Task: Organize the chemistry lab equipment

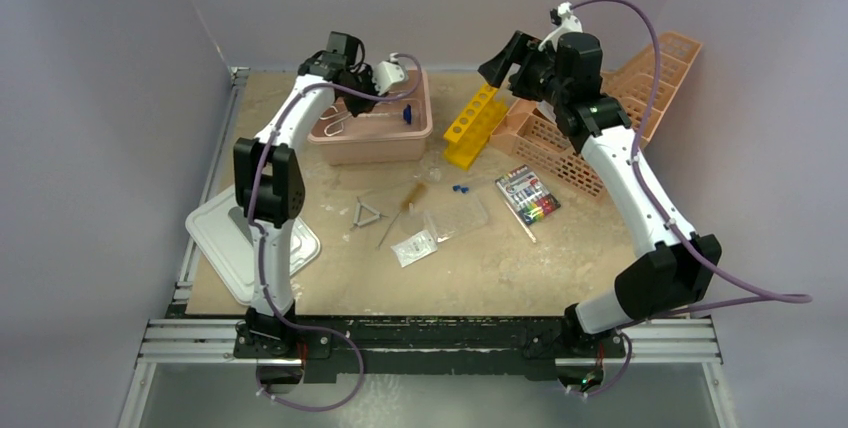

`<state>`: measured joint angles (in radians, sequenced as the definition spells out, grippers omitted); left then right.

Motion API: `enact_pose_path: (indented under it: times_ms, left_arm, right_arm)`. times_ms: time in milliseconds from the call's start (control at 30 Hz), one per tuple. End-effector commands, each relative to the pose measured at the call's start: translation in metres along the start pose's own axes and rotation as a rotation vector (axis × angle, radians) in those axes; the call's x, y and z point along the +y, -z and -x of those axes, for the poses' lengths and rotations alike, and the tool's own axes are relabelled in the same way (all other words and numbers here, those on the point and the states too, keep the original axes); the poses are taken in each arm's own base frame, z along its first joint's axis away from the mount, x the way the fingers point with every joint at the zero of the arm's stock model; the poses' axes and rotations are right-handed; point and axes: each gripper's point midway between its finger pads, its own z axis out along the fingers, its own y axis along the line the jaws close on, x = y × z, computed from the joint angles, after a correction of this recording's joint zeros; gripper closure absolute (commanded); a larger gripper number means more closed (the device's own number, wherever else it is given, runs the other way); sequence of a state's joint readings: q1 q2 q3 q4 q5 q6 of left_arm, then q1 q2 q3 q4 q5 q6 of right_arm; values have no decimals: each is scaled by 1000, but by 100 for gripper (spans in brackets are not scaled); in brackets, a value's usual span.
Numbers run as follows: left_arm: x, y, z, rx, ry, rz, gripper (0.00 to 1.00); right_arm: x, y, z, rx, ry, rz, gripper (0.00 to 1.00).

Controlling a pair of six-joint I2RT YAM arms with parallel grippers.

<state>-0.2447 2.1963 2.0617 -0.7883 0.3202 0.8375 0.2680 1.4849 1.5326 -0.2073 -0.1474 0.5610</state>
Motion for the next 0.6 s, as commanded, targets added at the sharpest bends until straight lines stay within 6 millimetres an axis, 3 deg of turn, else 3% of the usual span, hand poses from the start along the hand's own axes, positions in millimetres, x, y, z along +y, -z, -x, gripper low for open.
enact_pose_path:
  times_ms: [0, 300, 567]
  left_arm:
    - [-1, -1, 5, 17, -107, -1, 93]
    - [-35, -19, -22, 74, -160, -124, 91]
    - [-54, -35, -33, 84, -178, -177, 87]
  right_arm:
    - [0, 1, 13, -40, 36, -6, 19]
    - [-8, -1, 8, -30, 33, -36, 19]
    - [-12, -3, 3, -22, 24, -49, 19]
